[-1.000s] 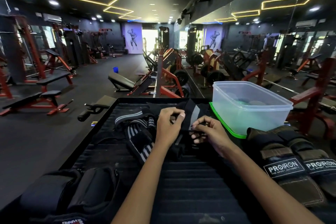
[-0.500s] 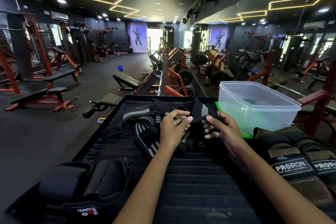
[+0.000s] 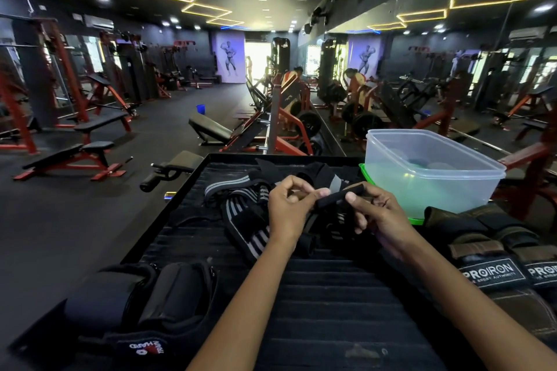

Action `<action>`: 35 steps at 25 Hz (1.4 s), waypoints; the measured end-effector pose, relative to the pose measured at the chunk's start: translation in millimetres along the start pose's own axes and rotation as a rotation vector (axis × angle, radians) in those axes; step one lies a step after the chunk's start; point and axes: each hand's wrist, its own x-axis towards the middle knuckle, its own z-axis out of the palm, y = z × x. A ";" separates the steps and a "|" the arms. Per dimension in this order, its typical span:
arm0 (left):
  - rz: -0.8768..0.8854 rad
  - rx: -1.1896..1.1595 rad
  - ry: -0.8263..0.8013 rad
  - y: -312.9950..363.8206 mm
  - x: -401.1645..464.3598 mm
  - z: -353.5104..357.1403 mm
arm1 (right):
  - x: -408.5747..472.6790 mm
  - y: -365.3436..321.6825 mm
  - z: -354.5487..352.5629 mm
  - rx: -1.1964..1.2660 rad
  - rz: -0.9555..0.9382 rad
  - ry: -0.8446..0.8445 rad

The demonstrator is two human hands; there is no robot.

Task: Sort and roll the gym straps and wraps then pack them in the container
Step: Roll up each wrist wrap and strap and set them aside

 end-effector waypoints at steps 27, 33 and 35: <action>-0.071 0.102 -0.170 -2.3 -4.7 -0.5 | 7.0 13.5 -16.3 -0.927 -0.528 -0.017; 0.109 0.401 -0.298 -1.0 -7.8 2.1 | 5.6 10.4 -16.5 -0.854 -0.420 0.006; 0.241 0.551 -0.252 -3.7 -9.0 2.8 | 4.0 10.2 -14.4 -0.802 -0.347 -0.018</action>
